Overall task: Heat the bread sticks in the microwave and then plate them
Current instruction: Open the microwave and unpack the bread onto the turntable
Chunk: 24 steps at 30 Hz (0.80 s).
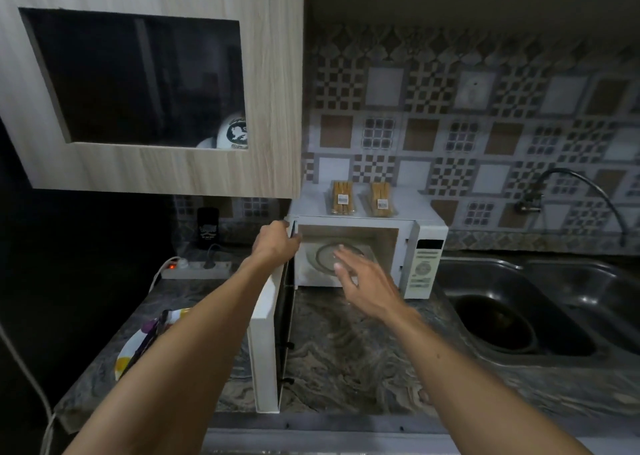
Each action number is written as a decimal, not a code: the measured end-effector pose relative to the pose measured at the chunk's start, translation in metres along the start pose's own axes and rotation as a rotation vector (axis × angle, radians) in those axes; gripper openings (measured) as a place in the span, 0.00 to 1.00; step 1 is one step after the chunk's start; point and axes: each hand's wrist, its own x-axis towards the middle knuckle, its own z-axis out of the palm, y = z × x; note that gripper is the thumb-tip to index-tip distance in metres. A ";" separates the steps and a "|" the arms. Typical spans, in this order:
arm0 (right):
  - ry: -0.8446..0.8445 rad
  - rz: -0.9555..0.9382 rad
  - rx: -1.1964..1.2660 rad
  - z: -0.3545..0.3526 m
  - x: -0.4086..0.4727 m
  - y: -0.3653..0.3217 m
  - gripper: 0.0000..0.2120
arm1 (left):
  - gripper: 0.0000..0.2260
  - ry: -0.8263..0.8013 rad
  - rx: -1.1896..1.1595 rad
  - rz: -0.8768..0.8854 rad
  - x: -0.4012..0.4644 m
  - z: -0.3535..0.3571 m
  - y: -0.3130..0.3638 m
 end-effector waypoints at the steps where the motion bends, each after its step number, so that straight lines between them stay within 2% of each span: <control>1: 0.004 0.041 -0.009 -0.006 0.005 0.013 0.23 | 0.21 -0.006 0.026 0.017 0.005 0.005 0.011; 5: 0.028 0.151 -0.075 -0.027 0.029 0.055 0.25 | 0.19 -0.041 0.144 0.072 0.034 0.030 0.043; 8: 0.073 0.195 -0.105 -0.040 0.058 0.087 0.24 | 0.23 -0.079 0.188 0.063 0.066 0.055 0.066; 14: 0.153 0.276 -0.059 -0.052 0.130 0.142 0.25 | 0.29 -0.022 0.101 0.024 0.133 0.102 0.098; 21: 0.126 0.411 -0.027 -0.054 0.204 0.188 0.33 | 0.42 0.020 0.052 -0.071 0.195 0.139 0.117; 24: 0.099 0.390 -0.039 -0.051 0.230 0.197 0.36 | 0.44 0.023 0.054 -0.092 0.211 0.147 0.121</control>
